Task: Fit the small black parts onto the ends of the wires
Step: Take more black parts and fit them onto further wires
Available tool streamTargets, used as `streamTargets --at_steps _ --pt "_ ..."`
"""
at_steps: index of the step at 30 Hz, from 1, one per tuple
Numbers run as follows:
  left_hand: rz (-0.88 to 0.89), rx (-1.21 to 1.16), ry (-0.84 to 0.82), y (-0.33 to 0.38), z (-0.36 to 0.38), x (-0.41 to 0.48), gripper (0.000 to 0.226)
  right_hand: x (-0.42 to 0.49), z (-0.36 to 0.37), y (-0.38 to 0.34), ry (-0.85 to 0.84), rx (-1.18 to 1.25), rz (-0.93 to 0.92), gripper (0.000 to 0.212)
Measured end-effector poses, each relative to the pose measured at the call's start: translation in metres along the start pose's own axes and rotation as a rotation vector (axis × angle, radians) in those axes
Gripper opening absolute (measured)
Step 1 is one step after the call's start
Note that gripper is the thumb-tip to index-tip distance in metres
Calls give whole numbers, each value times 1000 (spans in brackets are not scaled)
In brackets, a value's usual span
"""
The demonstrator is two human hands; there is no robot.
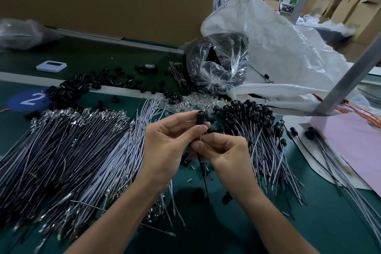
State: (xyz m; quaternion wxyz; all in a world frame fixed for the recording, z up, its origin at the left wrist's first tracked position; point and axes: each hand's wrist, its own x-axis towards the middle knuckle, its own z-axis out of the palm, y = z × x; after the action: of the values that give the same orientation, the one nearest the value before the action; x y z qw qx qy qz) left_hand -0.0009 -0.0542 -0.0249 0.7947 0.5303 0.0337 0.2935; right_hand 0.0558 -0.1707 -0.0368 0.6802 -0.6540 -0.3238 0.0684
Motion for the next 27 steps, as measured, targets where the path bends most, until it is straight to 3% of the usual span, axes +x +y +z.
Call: streamTargets --at_steps 10,17,23,27 --pt "-104 -171 70 -1 5 -4 43 -4 9 -2 49 -132 -84 6" --pt "-134 -245 62 -1 6 -5 38 -7 11 -1 55 -196 -115 7" --pt "89 -75 -97 4 4 -2 23 -8 6 -3 130 -250 -180 13" --pt "139 -50 -153 6 0 -2 22 -6 3 -5 165 -290 -253 14"
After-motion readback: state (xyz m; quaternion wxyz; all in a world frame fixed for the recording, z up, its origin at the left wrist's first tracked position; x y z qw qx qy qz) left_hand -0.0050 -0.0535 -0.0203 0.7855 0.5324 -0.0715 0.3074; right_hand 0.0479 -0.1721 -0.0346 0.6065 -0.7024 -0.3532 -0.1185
